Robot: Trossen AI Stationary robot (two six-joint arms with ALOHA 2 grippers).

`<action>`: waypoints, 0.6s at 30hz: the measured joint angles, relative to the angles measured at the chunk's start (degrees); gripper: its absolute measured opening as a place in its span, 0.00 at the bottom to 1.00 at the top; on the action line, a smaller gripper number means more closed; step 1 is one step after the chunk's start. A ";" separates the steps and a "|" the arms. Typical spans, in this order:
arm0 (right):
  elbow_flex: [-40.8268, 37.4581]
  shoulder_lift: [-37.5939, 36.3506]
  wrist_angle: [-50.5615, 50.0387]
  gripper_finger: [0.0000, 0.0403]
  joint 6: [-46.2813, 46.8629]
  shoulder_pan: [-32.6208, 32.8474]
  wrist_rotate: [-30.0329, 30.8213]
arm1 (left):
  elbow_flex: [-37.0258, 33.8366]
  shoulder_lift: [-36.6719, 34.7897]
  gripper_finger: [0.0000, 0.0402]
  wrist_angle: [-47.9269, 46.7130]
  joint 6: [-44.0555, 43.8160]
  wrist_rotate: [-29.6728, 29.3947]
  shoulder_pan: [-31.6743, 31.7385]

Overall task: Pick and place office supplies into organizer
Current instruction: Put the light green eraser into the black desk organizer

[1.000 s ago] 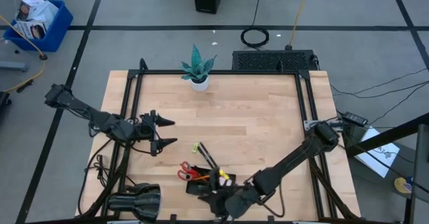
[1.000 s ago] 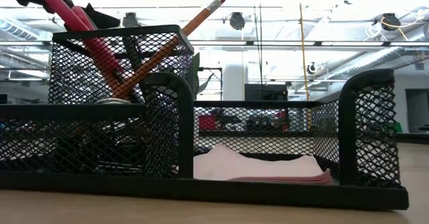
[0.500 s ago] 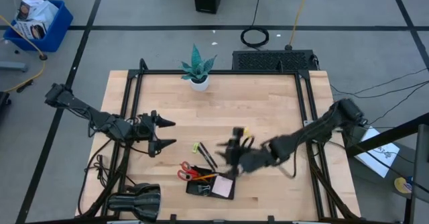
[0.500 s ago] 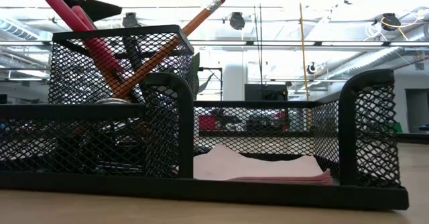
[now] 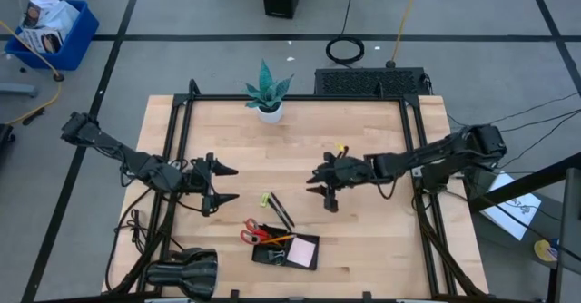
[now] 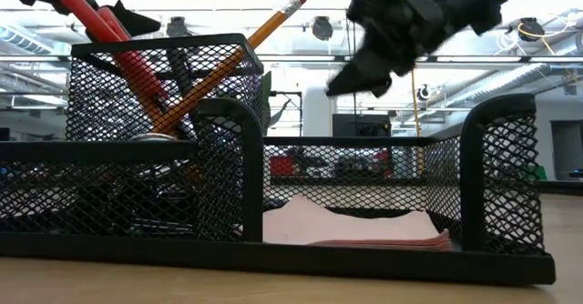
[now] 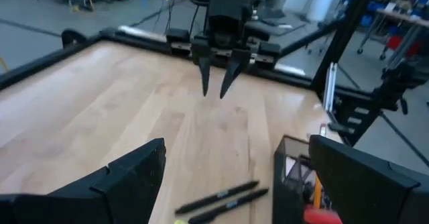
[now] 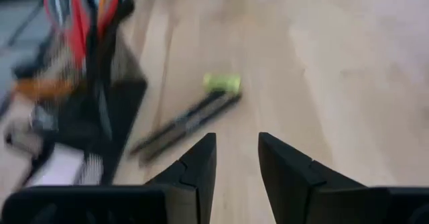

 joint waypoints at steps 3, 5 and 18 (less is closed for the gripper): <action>-1.92 -0.05 2.61 0.25 -0.04 0.42 1.47 | 0.00 0.00 0.93 -0.99 -1.29 -0.06 0.08; -3.33 -0.22 4.23 0.25 -1.71 0.78 2.88 | 0.00 0.00 0.92 -1.17 -1.45 -0.20 0.07; -16.84 -1.91 29.07 0.24 -1.80 1.15 8.10 | 0.00 2.60 0.91 -1.26 -3.74 3.63 0.02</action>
